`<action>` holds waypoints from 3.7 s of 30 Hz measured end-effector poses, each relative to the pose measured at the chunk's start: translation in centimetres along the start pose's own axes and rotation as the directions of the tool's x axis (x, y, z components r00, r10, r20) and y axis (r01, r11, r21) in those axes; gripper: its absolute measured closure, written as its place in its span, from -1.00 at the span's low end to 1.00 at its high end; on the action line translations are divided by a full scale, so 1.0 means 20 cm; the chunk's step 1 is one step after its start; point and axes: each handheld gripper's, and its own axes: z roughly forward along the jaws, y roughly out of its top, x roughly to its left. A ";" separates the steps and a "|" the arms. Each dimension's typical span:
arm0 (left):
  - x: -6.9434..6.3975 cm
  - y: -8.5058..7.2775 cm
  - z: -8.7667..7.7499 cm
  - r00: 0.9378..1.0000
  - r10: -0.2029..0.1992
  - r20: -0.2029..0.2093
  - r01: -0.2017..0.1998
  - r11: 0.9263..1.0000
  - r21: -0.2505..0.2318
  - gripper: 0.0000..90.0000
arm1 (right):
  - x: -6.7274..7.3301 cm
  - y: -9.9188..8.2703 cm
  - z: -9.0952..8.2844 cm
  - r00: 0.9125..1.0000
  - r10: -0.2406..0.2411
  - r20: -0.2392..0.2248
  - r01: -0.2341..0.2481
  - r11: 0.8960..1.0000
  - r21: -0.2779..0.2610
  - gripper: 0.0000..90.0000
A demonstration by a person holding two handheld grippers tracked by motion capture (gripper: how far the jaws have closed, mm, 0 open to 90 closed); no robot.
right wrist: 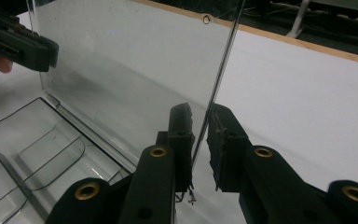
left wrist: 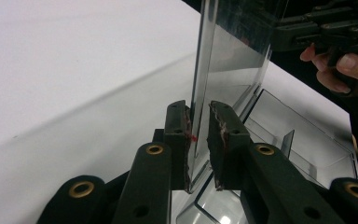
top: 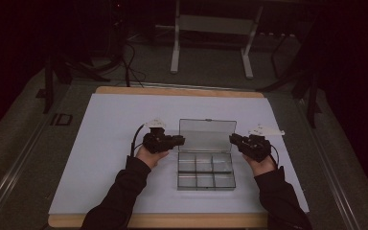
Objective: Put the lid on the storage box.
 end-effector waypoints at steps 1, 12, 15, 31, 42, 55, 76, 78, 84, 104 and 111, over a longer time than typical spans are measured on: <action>0.00 0.00 -0.01 1.000 0.005 0.001 -0.005 1.000 -0.002 0.76 | 0.00 0.00 0.00 1.000 -0.003 -0.002 0.003 1.000 -0.002 0.76; -0.06 -0.01 -0.09 0.998 0.054 -0.018 -0.054 0.998 -0.019 0.78 | 0.03 -0.04 -0.08 0.999 -0.020 -0.031 0.020 1.000 -0.015 0.83; -0.07 -0.02 -0.10 0.998 0.055 -0.017 -0.055 0.998 -0.019 0.79 | 0.04 -0.05 -0.09 0.999 -0.027 -0.033 0.026 1.000 -0.013 0.85; -0.14 -0.07 -0.14 0.993 0.119 -0.020 -0.119 0.993 0.020 0.78 | 0.04 -0.13 -0.13 0.994 -0.044 -0.097 0.043 0.999 -0.006 0.87; -0.17 -0.12 -0.15 0.992 0.124 -0.003 -0.124 0.991 0.040 0.78 | 0.04 -0.19 -0.15 0.989 -0.035 -0.143 0.036 0.999 -0.001 0.85; -0.19 -0.19 -0.15 0.990 0.141 -0.010 -0.139 0.985 0.099 0.69 | 0.04 -0.28 -0.15 0.982 0.004 -0.190 0.004 0.999 0.040 0.78; -0.13 -0.28 -0.13 0.996 0.073 -0.048 -0.065 0.986 0.151 0.36 | 0.00 -0.35 -0.14 0.983 0.039 -0.178 -0.025 0.996 0.084 0.71; -0.13 -0.27 -0.13 0.995 0.074 -0.062 -0.064 0.986 0.152 0.21 | -0.01 -0.36 -0.14 0.984 0.040 -0.173 -0.025 0.996 0.088 0.68; -0.11 -0.27 -0.15 0.995 0.053 -0.089 -0.040 0.989 0.143 -0.20 | -0.03 -0.36 -0.15 0.987 0.017 -0.160 -0.004 0.997 0.079 0.35; -0.07 -0.32 -0.19 0.993 0.056 -0.107 -0.041 0.990 0.137 -0.97 | -0.07 -0.40 -0.17 0.997 0.011 -0.074 -0.007 0.999 0.048 -0.65; -0.06 -0.34 -0.21 0.992 0.048 -0.119 -0.031 0.989 0.147 -0.97 | -0.08 -0.42 -0.18 0.999 -0.007 -0.036 0.009 0.999 0.052 -0.65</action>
